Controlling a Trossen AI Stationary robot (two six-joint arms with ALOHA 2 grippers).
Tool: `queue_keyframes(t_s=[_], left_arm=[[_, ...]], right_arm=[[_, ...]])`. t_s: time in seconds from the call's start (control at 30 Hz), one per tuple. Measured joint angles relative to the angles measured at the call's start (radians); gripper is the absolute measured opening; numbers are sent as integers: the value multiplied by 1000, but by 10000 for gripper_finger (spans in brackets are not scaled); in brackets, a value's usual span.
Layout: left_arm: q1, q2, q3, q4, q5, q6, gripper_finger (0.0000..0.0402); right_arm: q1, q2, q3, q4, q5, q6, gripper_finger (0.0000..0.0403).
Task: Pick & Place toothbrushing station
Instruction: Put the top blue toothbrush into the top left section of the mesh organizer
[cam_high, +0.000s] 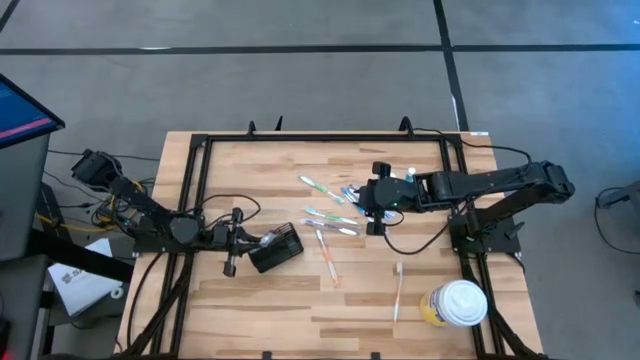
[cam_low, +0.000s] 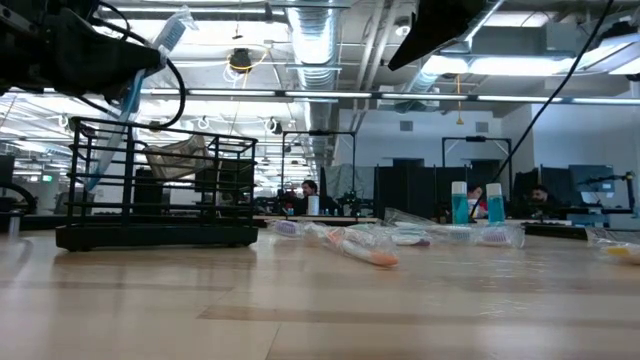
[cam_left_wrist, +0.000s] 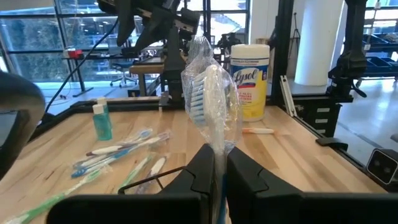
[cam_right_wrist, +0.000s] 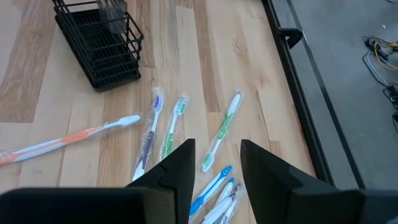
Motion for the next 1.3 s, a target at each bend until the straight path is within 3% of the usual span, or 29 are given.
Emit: queue_keyframes(t_s=[1.0,1.13,1.3], left_arm=[[-20,-2,0,-30,-25,-2,24],[-55,-2,0,-42,-79,4,27],[-108,-3,0,-65,-221,5,26]], right_arm=[[0,0,0,-3,0,5,118],[0,0,0,-3,0,5,118],[0,0,0,-3,0,7,118]])
